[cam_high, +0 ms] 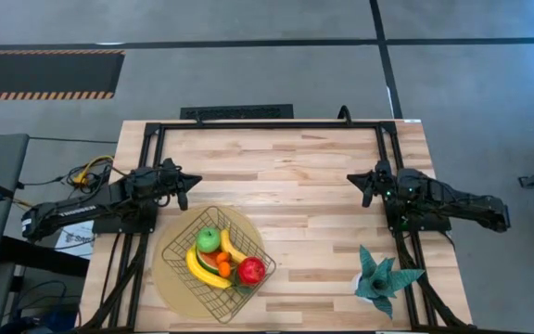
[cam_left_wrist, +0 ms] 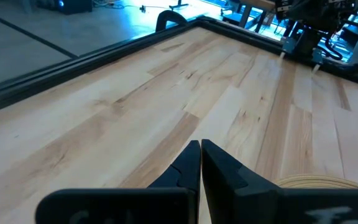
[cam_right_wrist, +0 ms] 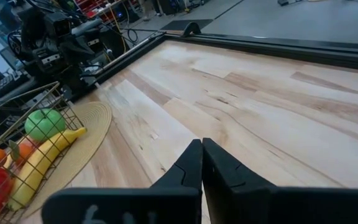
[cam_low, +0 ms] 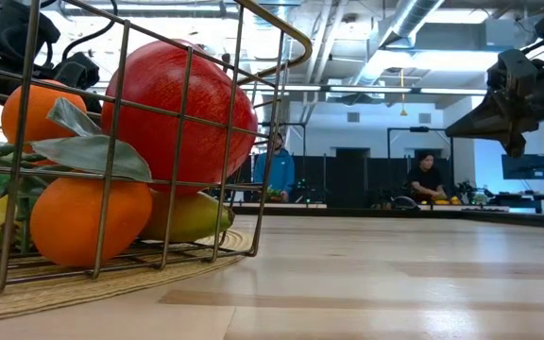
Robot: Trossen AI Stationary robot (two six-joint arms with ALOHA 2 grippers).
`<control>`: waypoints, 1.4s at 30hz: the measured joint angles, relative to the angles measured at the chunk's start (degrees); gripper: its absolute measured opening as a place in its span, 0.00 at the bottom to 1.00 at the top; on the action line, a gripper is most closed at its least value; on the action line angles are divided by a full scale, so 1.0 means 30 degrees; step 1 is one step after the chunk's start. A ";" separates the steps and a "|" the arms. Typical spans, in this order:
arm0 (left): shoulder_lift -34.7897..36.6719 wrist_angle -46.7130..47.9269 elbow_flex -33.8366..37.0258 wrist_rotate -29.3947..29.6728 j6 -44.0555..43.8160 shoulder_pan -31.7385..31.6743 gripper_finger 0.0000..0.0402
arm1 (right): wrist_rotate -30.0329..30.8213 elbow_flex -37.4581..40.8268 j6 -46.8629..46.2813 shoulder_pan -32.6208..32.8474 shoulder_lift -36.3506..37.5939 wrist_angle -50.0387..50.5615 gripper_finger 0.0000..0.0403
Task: Build produce basket
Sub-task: Return to Home Position
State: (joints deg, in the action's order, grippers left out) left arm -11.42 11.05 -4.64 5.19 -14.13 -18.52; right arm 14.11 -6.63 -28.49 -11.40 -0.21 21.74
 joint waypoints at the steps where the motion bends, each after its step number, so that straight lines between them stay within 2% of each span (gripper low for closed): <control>1: 0.0000 0.0000 0.0000 0.0000 0.0000 0.0000 0.00 | 0.0000 0.0000 0.0000 0.0000 0.0000 0.0000 0.07; 42: 0.0000 0.0005 0.0007 0.0000 0.0000 0.0000 0.00 | 0.0007 0.0007 -0.0015 0.0000 -0.0007 0.0007 0.07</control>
State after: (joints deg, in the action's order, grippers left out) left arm -11.42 11.06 -4.62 5.19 -14.13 -18.52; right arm 14.13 -6.61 -28.53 -11.40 -0.23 21.76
